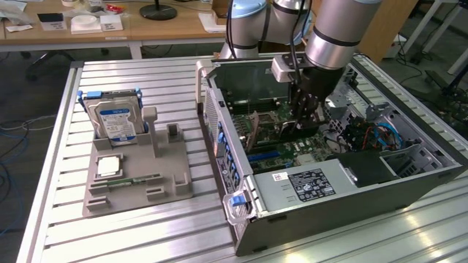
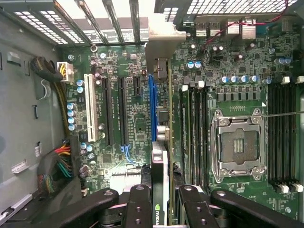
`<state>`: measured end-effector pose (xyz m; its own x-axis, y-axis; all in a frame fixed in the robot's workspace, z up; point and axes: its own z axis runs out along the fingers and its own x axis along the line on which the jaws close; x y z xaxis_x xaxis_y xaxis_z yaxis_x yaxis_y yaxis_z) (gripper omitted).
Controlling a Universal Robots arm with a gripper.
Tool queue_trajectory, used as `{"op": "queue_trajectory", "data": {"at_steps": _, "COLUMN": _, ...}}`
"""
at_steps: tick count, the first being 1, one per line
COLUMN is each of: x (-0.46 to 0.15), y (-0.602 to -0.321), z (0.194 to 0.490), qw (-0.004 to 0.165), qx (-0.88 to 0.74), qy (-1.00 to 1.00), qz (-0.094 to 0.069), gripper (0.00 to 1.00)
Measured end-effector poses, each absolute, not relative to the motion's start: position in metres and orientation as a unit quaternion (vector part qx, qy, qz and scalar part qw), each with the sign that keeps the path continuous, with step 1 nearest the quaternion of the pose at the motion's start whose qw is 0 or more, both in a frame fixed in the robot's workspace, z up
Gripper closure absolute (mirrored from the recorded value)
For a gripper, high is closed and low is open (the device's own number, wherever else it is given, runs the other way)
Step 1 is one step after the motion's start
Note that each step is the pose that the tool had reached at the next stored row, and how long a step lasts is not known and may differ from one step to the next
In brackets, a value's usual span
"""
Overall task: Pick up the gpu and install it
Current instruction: 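Insert the gpu into the slot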
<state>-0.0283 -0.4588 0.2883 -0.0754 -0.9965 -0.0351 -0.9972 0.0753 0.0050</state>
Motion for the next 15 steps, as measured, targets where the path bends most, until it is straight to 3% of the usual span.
{"op": "queue_trajectory", "data": {"at_steps": 15, "x": -0.0360, "y": -0.4617, "z": 0.2805, "qw": 0.011, "qx": -0.680, "qy": 0.733, "qz": 0.014, "gripper": 0.73}}
